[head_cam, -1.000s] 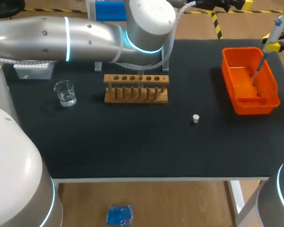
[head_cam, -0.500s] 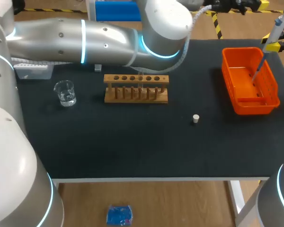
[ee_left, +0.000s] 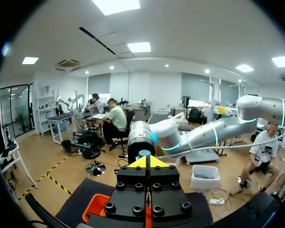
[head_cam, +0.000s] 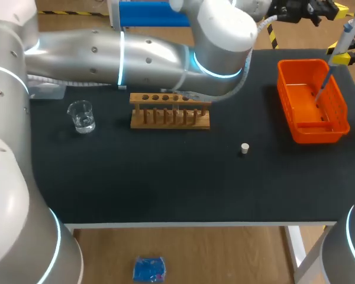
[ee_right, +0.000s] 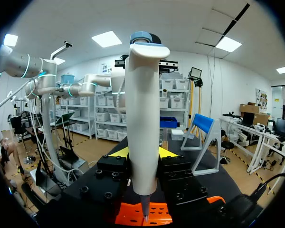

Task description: Invert the test tube, pick up the pipette, mount the tip to pipette, aspirate from beaker and dispense into the tube, eject the tip, return the pipette, and cap with the stopper.

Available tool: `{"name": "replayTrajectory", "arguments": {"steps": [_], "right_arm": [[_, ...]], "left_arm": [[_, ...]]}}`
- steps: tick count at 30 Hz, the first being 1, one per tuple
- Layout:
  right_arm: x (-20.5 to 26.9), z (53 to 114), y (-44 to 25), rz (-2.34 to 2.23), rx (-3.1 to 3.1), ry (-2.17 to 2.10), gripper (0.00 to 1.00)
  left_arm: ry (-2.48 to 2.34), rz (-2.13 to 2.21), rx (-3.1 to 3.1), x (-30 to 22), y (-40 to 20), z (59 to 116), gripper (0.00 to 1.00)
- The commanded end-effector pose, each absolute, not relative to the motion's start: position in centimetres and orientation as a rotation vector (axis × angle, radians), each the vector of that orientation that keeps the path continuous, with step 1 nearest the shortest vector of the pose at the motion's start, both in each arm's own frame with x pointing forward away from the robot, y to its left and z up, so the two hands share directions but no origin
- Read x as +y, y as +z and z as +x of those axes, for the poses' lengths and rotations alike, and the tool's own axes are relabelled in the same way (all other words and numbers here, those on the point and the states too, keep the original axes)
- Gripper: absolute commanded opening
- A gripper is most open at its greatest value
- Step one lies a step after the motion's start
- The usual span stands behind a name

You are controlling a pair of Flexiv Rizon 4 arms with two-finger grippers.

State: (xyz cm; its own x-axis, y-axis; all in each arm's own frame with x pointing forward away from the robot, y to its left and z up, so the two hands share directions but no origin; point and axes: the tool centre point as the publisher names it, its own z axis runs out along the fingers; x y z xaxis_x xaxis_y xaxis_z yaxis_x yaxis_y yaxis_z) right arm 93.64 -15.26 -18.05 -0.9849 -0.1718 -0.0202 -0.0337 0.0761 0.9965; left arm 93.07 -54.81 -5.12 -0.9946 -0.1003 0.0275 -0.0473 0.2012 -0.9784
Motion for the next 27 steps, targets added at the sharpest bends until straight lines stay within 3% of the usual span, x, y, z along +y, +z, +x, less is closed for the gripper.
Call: {"name": "replayTrajectory", "arguments": {"steps": [1, 27], "right_arm": [[-15.4, 93.8, -18.0, 0.22, -2.225, -2.054, 0.0], [-15.4, 93.8, -18.0, 0.22, -2.225, -2.054, 0.0]], "left_arm": [[-2.147, -0.126, 2.223, -55.6, -5.8, 93.4, 0.0], [-2.258, -0.048, 2.177, -56.5, -6.8, 94.4, 0.0]]}}
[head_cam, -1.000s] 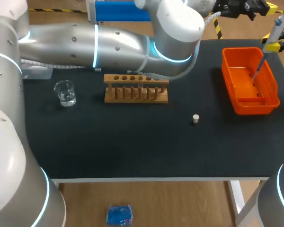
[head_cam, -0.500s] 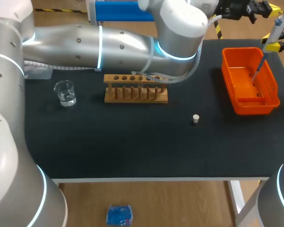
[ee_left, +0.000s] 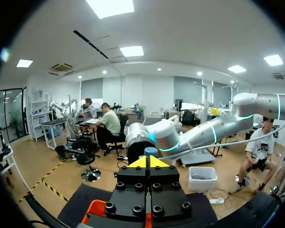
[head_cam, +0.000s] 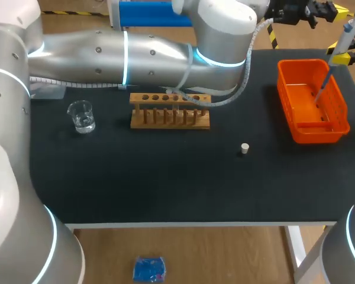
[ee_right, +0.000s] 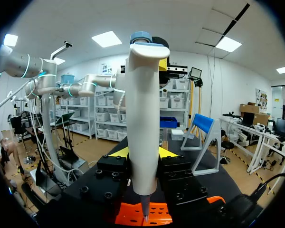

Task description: Invert the test tube, pick up the pipette, mount the tip to pipette, aspirate from beaker and dispense into the tube, eject the tip, return the pipette, and cap with the stopper.

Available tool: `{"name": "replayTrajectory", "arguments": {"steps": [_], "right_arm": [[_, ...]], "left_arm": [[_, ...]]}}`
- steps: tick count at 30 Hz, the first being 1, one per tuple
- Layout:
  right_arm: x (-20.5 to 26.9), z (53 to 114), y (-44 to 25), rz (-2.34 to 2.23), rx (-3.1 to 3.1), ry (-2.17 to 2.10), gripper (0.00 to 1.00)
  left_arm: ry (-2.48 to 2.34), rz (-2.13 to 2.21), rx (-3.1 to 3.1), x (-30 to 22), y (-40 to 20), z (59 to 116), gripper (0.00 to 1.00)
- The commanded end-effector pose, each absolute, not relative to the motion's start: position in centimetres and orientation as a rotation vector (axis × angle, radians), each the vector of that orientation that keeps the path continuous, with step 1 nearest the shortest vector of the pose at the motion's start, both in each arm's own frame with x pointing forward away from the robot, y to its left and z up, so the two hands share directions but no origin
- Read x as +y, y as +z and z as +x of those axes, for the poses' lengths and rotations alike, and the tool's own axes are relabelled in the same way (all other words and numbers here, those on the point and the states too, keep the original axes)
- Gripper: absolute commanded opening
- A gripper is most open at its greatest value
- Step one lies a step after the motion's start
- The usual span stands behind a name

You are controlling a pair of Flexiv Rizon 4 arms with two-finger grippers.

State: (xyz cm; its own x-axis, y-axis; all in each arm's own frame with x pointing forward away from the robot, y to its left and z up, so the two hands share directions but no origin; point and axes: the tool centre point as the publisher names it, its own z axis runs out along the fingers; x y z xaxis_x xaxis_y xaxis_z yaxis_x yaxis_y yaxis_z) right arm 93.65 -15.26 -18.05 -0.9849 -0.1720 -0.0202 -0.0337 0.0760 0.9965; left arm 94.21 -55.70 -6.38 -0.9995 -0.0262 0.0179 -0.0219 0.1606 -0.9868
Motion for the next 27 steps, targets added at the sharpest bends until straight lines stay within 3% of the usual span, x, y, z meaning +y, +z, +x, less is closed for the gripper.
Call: {"name": "replayTrajectory", "arguments": {"steps": [1, 27], "right_arm": [[-15.4, 93.8, -18.0, 0.22, -2.225, -2.054, 0.0], [-15.4, 93.8, -18.0, 0.22, -2.225, -2.054, 0.0]], "left_arm": [[-2.26, -0.064, 2.188, -56.6, -6.8, 94.4, 0.0], [-2.24, -0.141, 2.266, -57.2, -8.4, 94.3, 0.0]]}}
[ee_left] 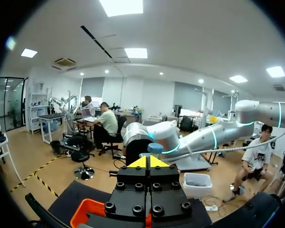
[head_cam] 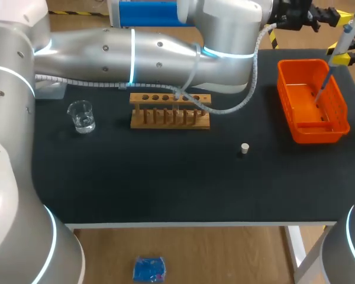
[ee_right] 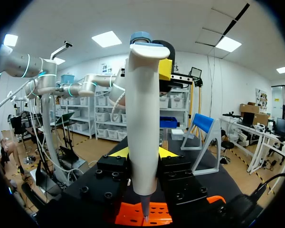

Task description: Invert the test tube, pick up the pipette, mount the tip to pipette, aspirate from beaker and dispense into the tube, eject the tip, return the pipette, and cap with the stopper.

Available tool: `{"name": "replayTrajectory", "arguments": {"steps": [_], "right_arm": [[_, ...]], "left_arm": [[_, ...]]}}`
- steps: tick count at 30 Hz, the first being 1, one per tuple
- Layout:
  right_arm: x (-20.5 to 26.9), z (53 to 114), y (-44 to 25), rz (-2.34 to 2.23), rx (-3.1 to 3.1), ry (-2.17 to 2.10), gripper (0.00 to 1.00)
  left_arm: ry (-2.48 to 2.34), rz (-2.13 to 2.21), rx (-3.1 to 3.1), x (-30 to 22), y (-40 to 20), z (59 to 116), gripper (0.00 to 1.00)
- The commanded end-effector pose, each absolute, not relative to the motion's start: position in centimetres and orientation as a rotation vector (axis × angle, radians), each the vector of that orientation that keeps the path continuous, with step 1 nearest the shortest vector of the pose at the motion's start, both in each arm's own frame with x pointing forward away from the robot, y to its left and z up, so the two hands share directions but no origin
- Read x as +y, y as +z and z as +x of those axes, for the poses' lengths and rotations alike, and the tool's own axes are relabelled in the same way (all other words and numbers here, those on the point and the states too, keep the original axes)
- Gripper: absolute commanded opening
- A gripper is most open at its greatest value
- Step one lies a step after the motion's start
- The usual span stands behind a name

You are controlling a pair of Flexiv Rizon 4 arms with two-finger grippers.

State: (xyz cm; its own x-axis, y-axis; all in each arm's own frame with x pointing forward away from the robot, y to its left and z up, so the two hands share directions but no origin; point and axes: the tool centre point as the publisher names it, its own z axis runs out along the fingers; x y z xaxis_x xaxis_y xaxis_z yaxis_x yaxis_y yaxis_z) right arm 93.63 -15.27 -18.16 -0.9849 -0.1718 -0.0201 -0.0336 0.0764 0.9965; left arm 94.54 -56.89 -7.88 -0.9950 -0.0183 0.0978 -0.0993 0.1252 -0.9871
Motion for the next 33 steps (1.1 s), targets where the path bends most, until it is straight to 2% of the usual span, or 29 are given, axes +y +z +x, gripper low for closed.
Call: {"name": "replayTrajectory", "arguments": {"steps": [1, 23, 33], "right_arm": [[-15.4, 93.8, -18.0, 0.22, -2.225, -2.054, 0.0], [-15.4, 93.8, -18.0, 0.22, -2.225, -2.054, 0.0], [-15.4, 93.8, -18.0, 0.22, -2.225, -2.054, 0.0]], "left_arm": [[2.172, 0.138, -2.198, -57.2, -8.5, 94.4, 0.0], [2.134, 0.169, -2.211, -57.4, -9.9, 94.3, 0.0], [2.179, 0.191, -2.245, -56.1, -8.7, 94.2, 0.0]]}}
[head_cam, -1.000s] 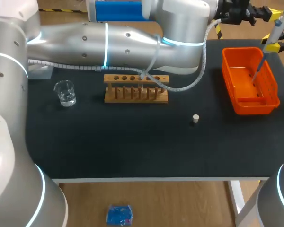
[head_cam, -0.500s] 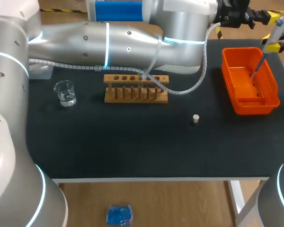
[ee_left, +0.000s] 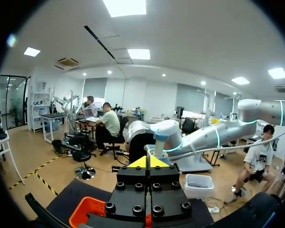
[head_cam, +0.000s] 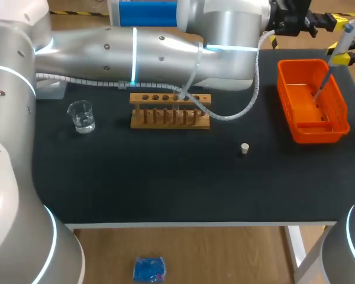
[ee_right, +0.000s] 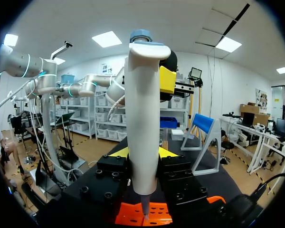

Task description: Invert the test tube, pick up the pipette, mount the tip to pipette, aspirate from beaker and dispense into the tube, eject the tip, return the pipette, and cap with the stopper.

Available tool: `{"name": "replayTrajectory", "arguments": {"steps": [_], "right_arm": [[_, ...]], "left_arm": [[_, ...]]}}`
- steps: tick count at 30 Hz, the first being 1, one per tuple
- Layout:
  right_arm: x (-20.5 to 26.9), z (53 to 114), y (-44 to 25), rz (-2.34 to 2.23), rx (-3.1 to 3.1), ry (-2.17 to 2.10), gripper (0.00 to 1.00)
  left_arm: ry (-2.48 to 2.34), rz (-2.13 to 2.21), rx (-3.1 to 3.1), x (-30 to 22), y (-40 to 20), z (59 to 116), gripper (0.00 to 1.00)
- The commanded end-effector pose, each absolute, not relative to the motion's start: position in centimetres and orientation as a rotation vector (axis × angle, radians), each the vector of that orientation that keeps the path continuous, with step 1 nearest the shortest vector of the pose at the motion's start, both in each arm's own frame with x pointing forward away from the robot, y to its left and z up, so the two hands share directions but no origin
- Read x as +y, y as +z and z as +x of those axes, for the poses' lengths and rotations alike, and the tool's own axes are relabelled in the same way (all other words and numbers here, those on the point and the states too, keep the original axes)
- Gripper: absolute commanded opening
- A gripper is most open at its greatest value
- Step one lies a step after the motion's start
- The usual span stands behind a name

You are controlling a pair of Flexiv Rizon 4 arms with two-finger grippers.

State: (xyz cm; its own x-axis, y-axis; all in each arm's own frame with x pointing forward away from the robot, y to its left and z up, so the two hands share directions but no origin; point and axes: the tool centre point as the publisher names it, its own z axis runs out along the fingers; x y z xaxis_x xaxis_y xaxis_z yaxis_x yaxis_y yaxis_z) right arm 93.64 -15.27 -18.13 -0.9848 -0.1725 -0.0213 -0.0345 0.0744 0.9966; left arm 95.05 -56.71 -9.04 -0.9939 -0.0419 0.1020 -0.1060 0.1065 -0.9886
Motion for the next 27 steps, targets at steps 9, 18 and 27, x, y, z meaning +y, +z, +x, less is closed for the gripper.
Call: {"name": "replayTrajectory", "arguments": {"steps": [9, 18, 27], "right_arm": [[-15.4, 93.8, -18.0, 0.22, -2.225, -2.054, 0.0], [-15.4, 93.8, -18.0, 0.22, -2.225, -2.054, 0.0], [-15.4, 93.8, -18.0, 0.22, -2.225, -2.054, 0.0]], "left_arm": [[2.209, 0.125, -2.269, -56.0, -7.1, 94.0, 0.0], [2.208, 0.087, -2.267, -56.5, -6.7, 93.9, 0.0], [2.172, 0.077, -2.27, -57.1, -7.2, 93.6, 0.0]]}}
